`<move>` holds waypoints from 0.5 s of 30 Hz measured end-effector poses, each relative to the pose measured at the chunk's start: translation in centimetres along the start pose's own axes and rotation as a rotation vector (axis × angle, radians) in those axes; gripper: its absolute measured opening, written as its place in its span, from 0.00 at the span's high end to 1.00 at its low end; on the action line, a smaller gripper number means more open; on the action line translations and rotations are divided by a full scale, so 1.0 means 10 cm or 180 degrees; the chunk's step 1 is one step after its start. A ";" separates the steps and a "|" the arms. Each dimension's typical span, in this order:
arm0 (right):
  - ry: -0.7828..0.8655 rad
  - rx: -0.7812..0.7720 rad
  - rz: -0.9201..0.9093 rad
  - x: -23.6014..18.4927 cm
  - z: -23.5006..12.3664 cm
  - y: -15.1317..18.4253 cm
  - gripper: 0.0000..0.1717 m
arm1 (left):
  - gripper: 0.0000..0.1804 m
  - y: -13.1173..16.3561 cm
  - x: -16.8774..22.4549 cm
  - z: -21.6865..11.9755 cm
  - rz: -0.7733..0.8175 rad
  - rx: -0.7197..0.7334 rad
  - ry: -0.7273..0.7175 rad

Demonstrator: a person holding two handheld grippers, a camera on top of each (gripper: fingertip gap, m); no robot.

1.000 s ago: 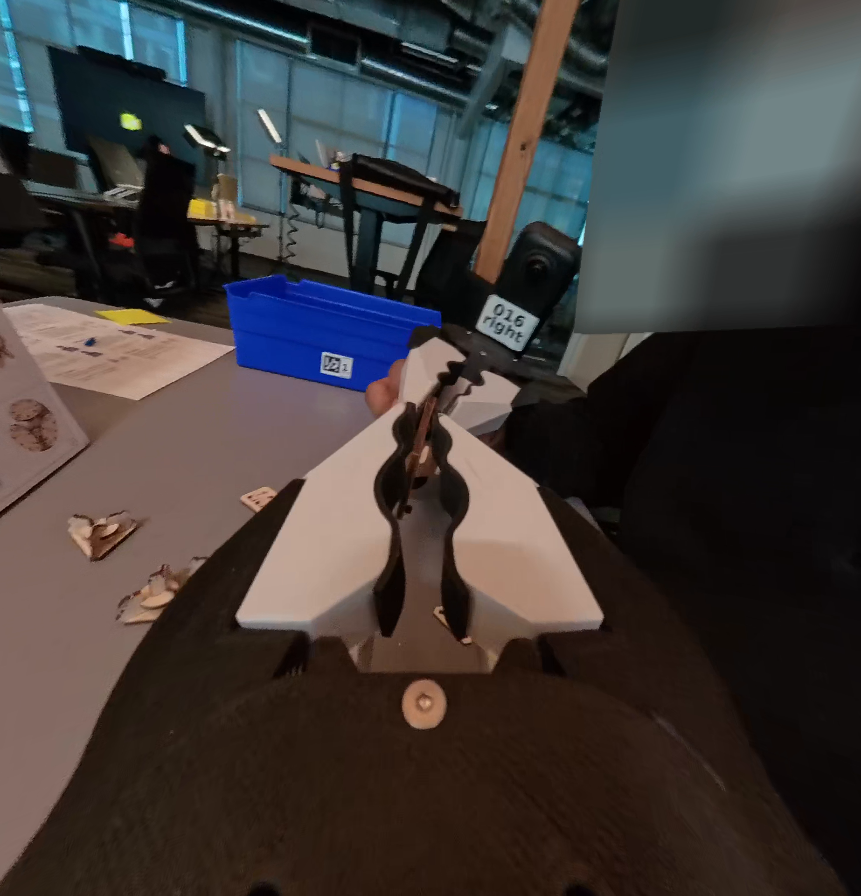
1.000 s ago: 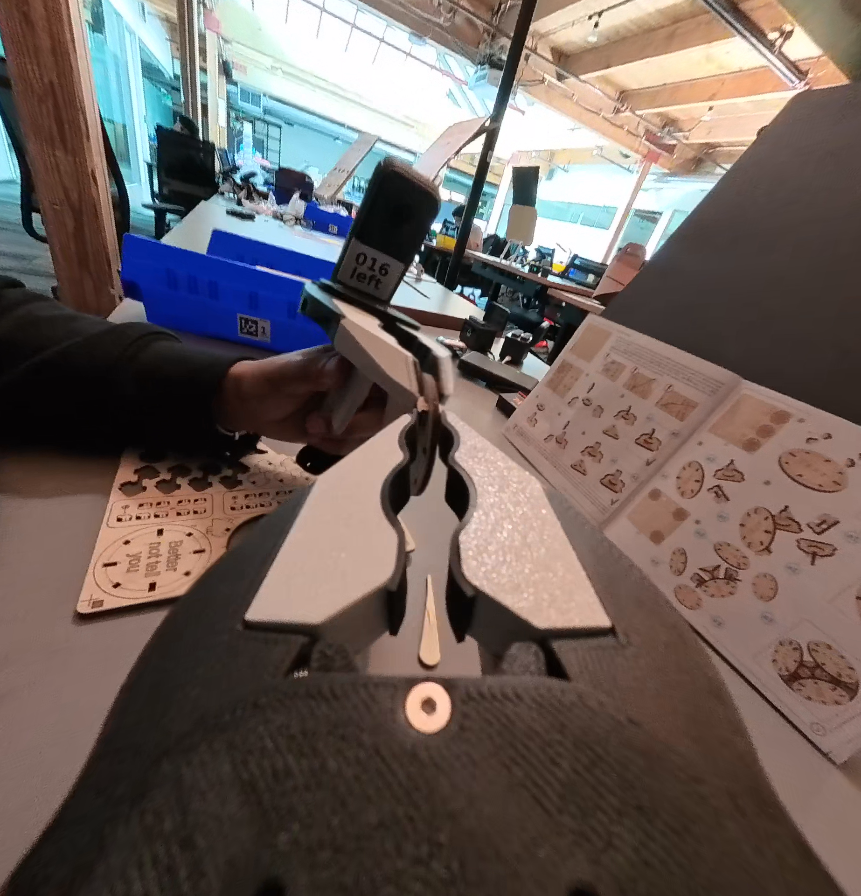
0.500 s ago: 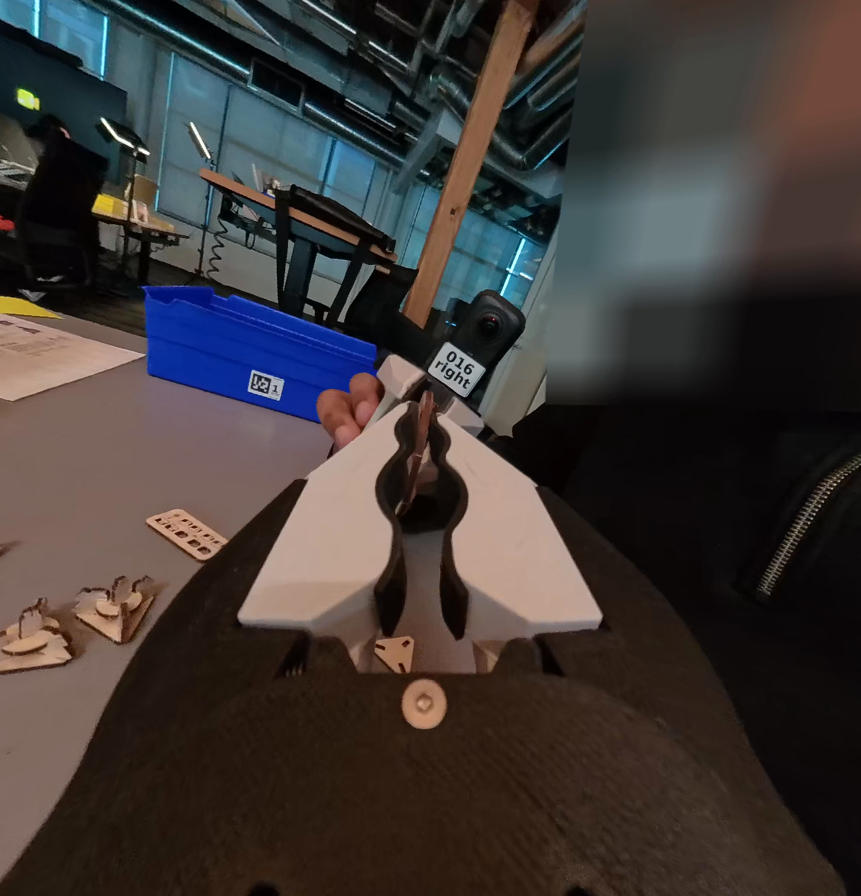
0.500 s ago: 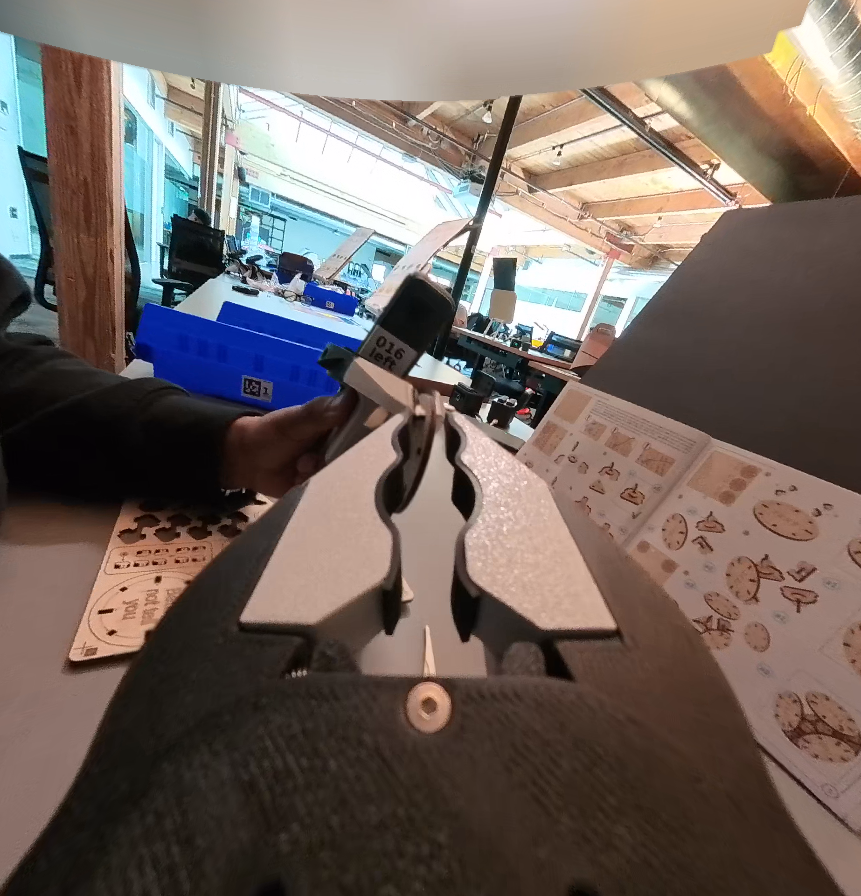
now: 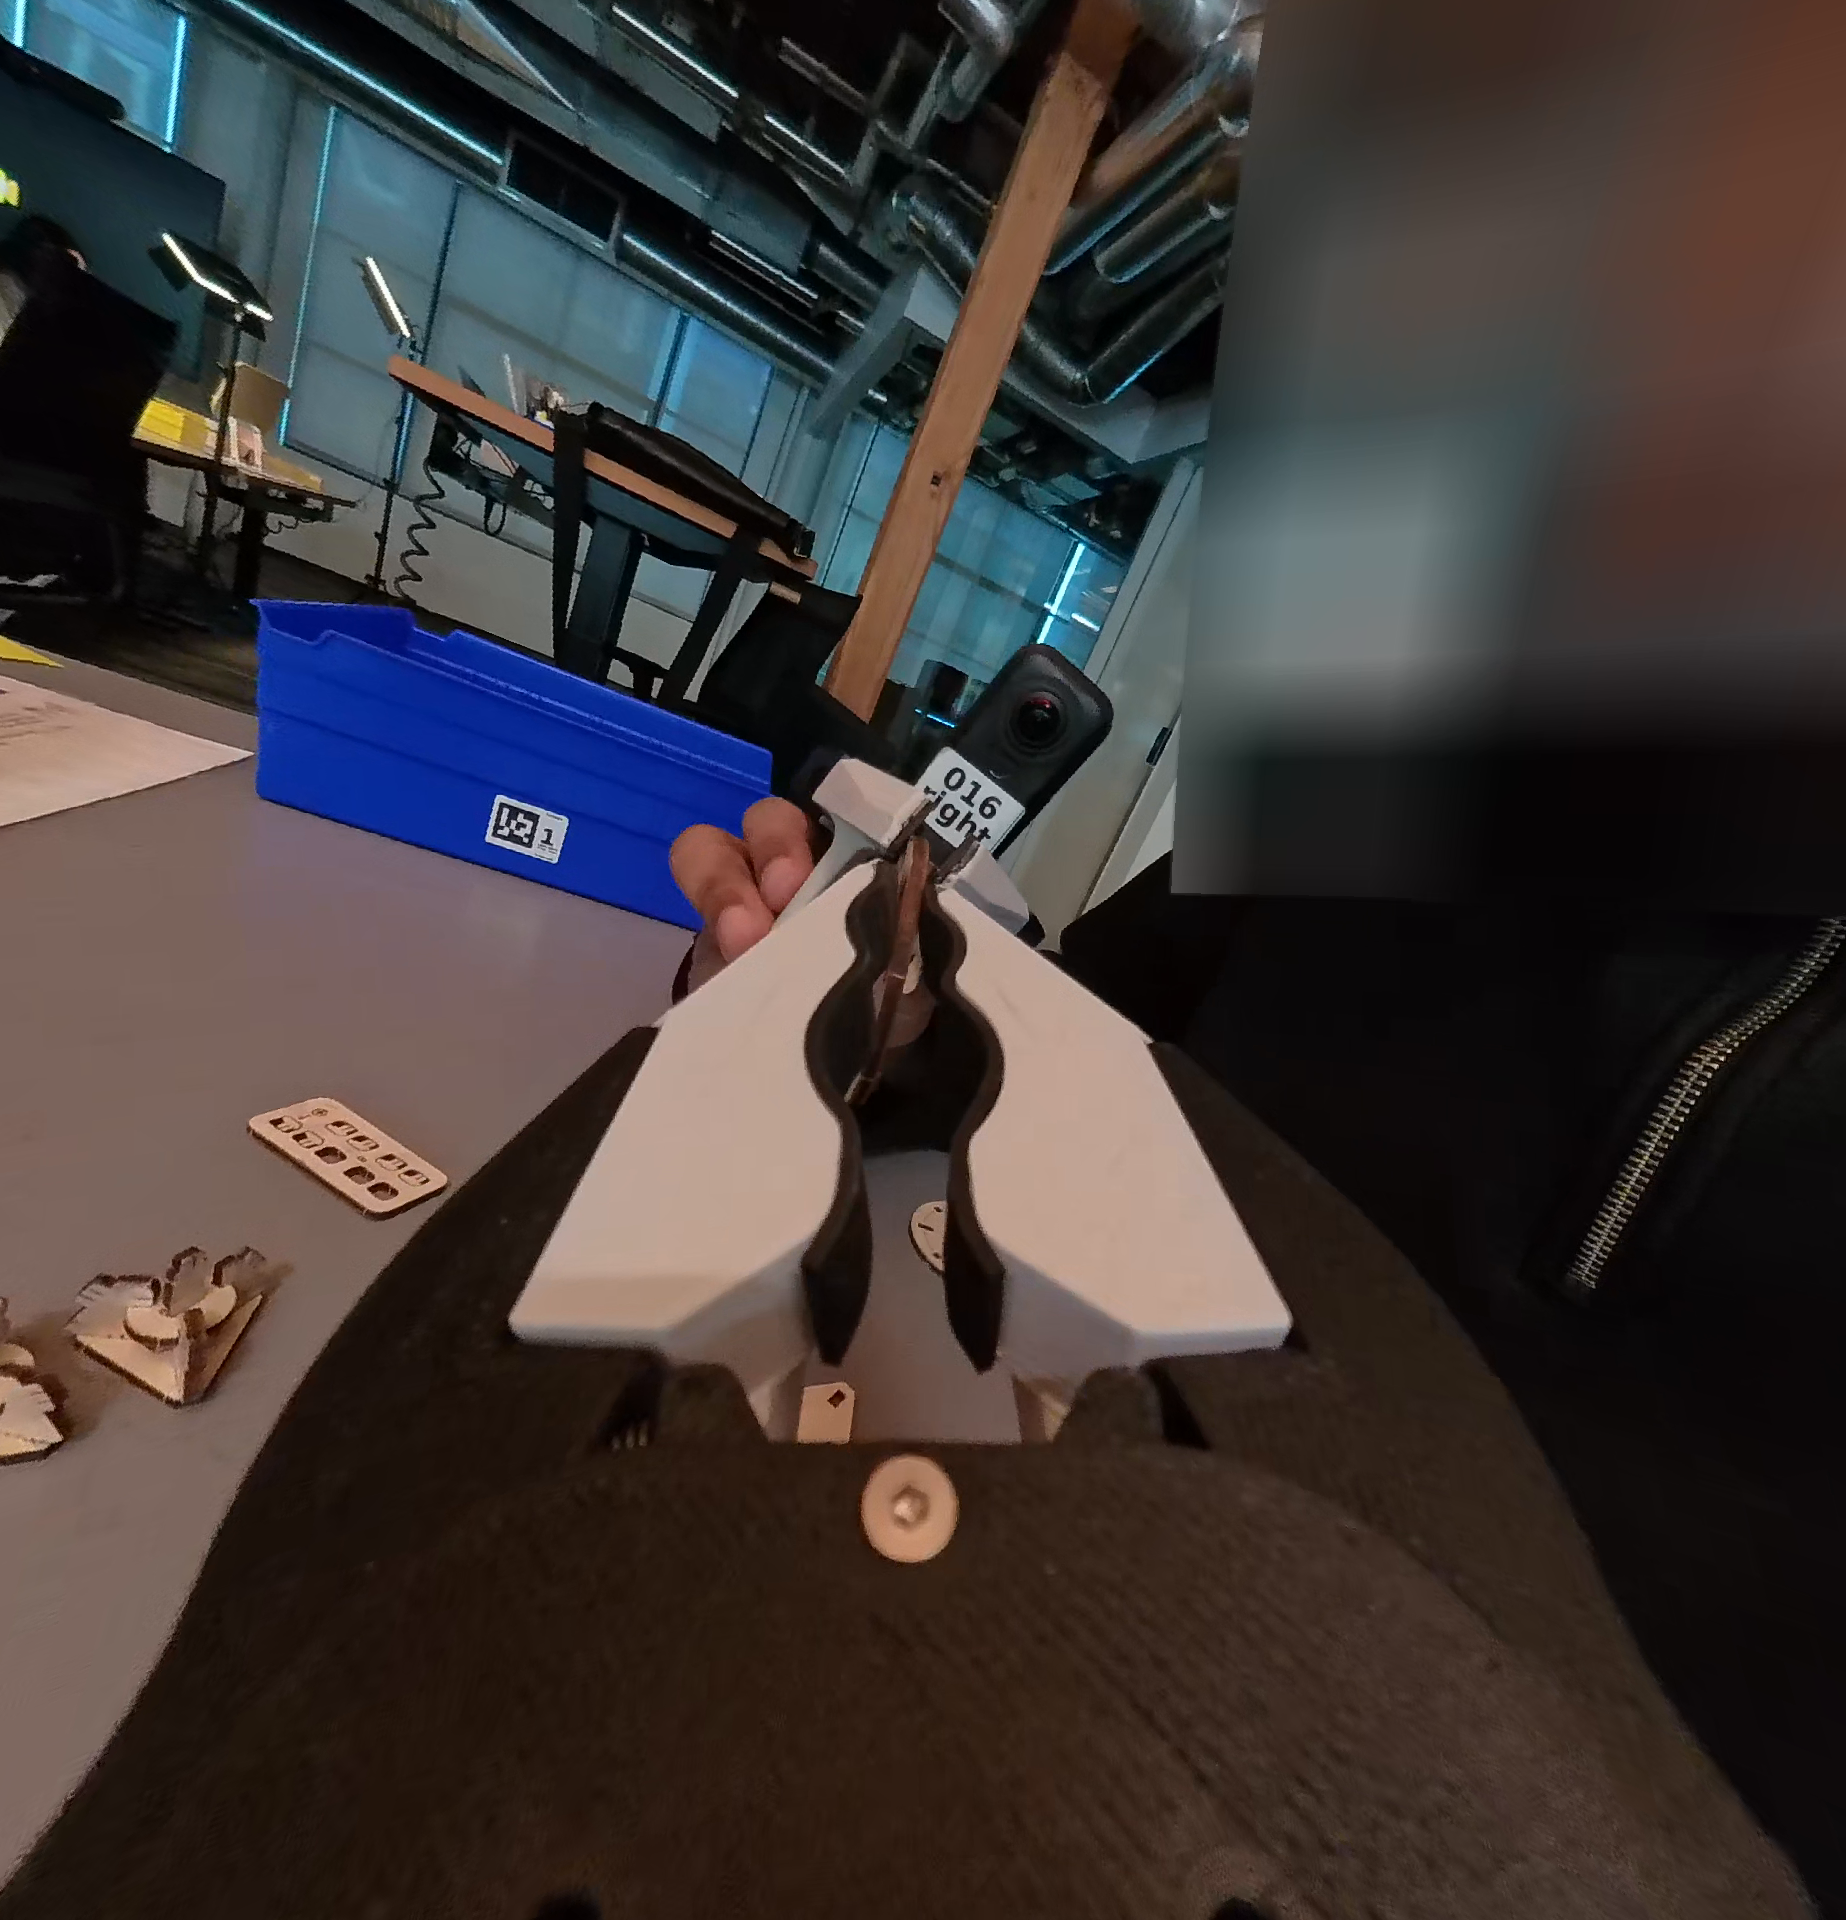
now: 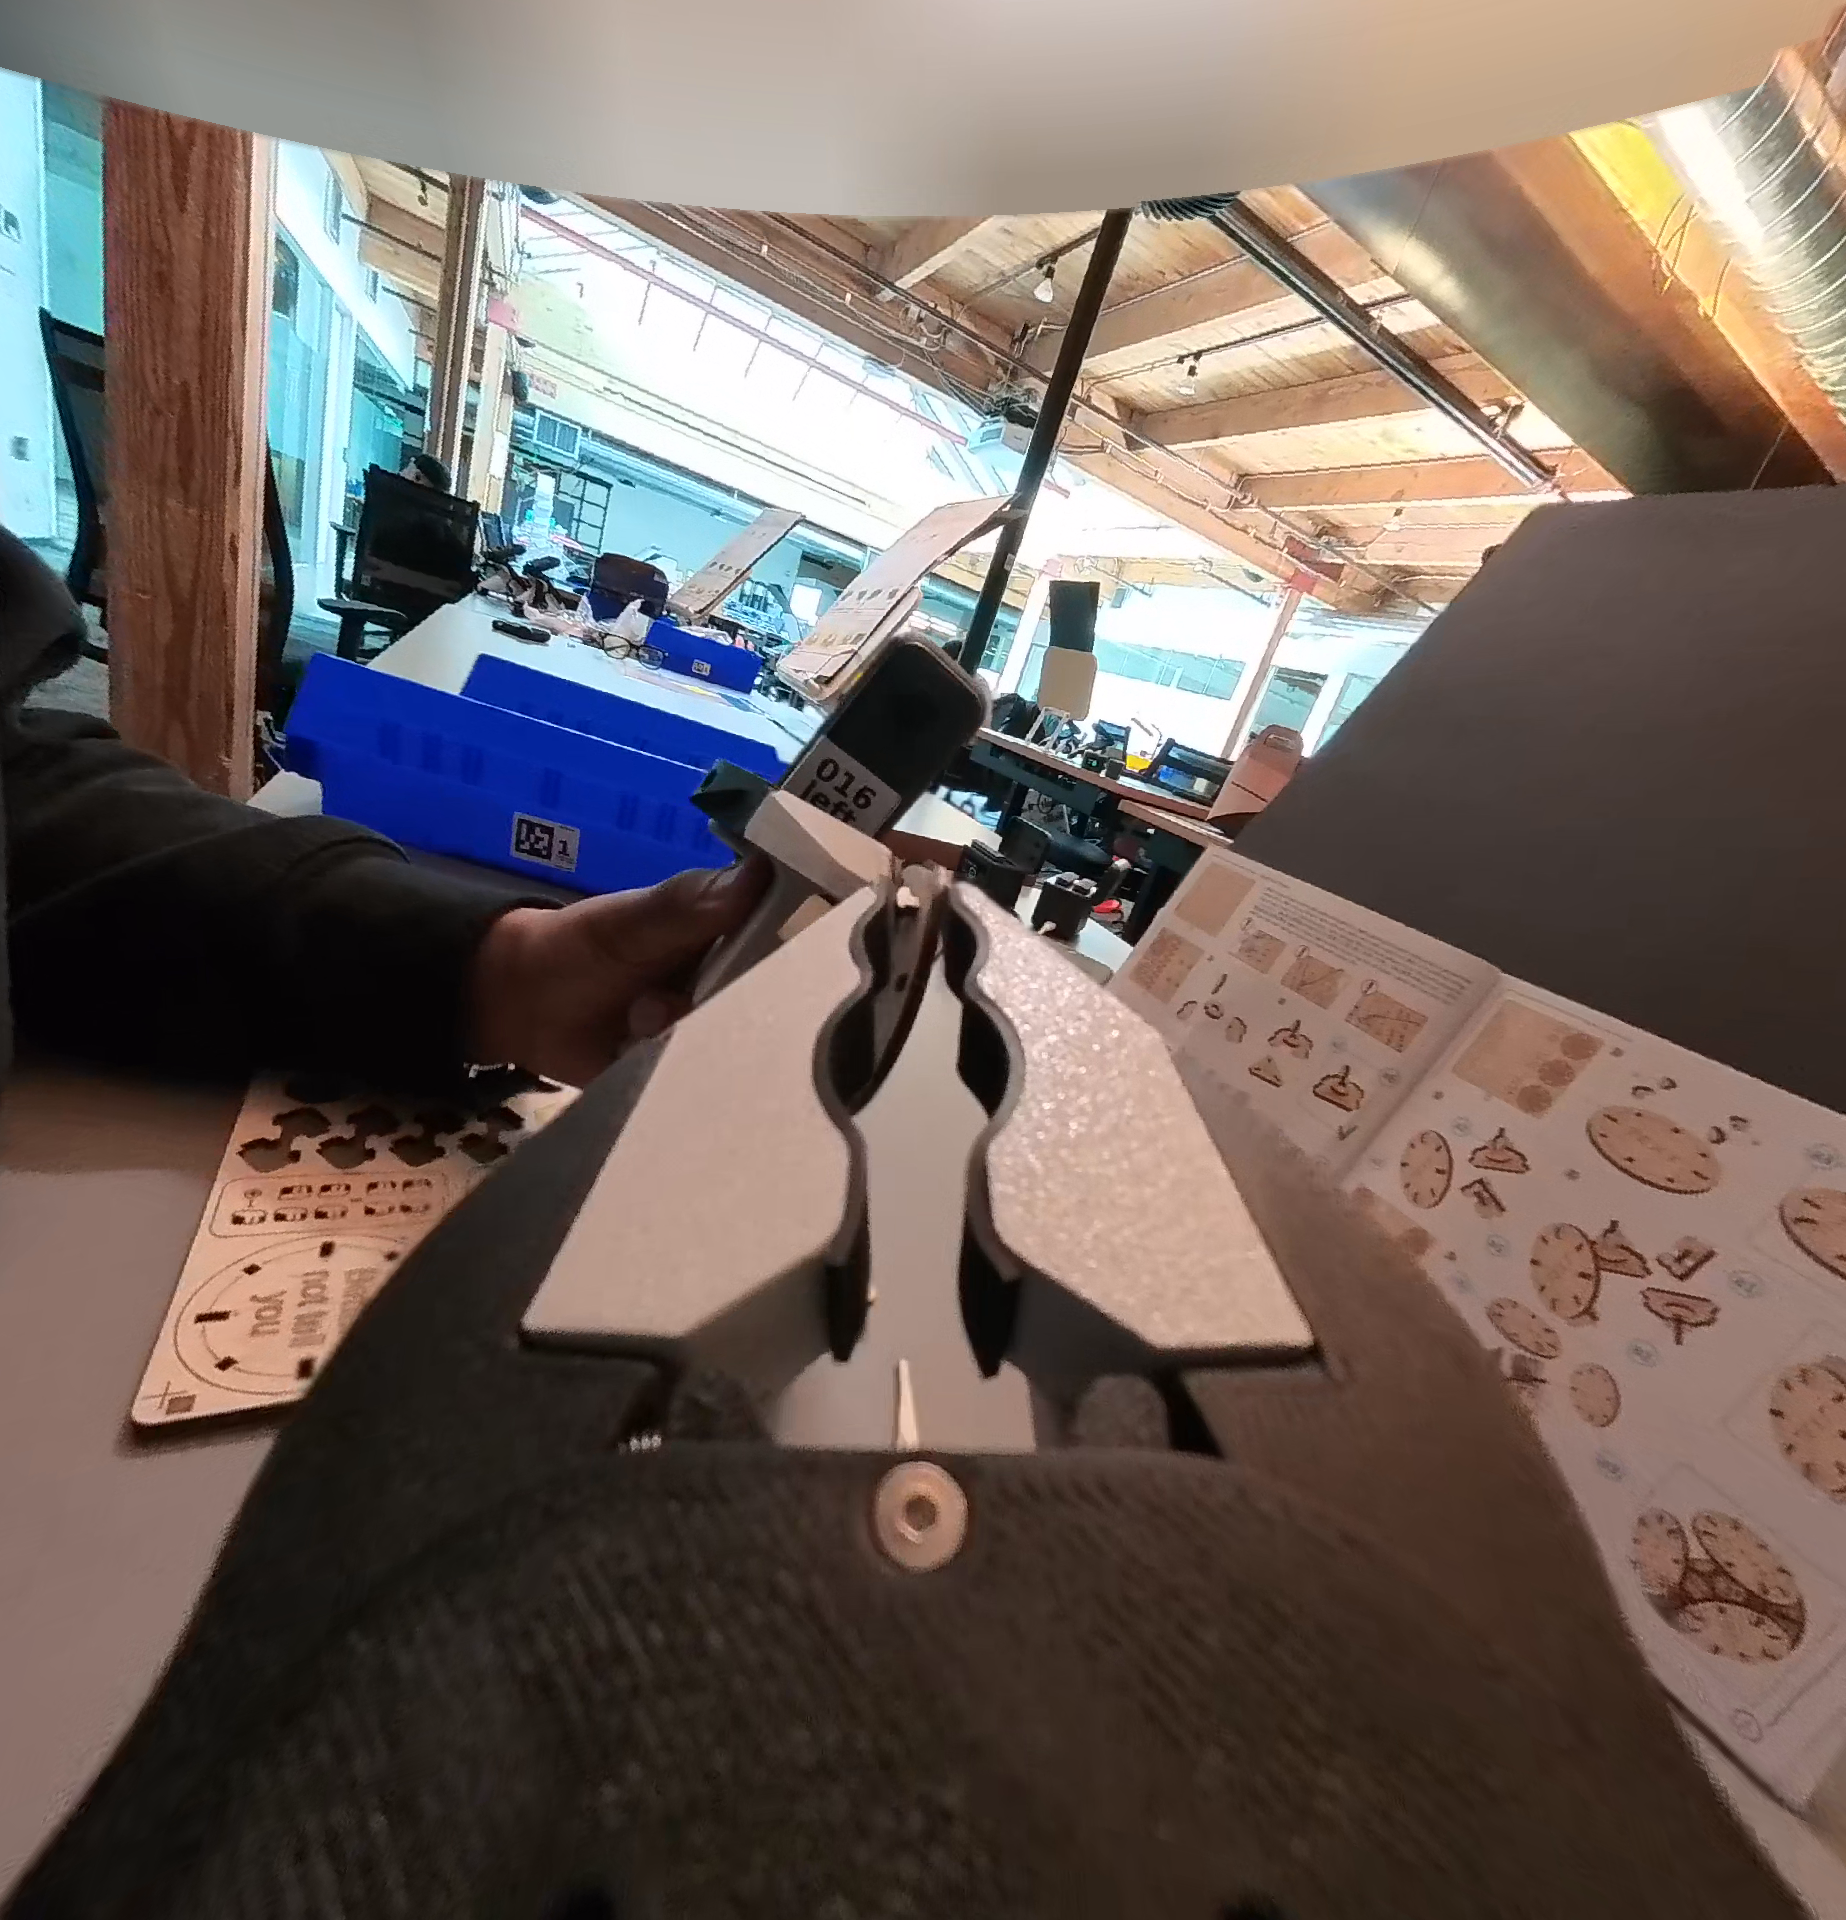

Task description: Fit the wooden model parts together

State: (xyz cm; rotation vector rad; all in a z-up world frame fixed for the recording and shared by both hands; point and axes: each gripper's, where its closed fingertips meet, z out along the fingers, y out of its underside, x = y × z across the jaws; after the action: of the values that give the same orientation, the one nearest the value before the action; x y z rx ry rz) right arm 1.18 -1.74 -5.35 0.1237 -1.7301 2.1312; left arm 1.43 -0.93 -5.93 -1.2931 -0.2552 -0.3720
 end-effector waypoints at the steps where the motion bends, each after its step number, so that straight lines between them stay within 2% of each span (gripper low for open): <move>1: 0.0015 -0.0004 -0.0063 0.00 0.00 0.00 0.96 | 1.00 0.00 0.00 0.00 -0.0004 0.0002 0.0005; 15: -0.0222 -0.0173 0.0202 -0.02 0.02 -0.03 0.97 | 1.00 -0.03 0.03 0.00 -0.0093 0.0061 0.0088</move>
State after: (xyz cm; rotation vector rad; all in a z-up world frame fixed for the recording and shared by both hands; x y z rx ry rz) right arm 1.43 -1.92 -5.05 0.1313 -1.8535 2.1460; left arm 1.60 -1.06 -5.58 -1.2656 -0.2538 -0.4110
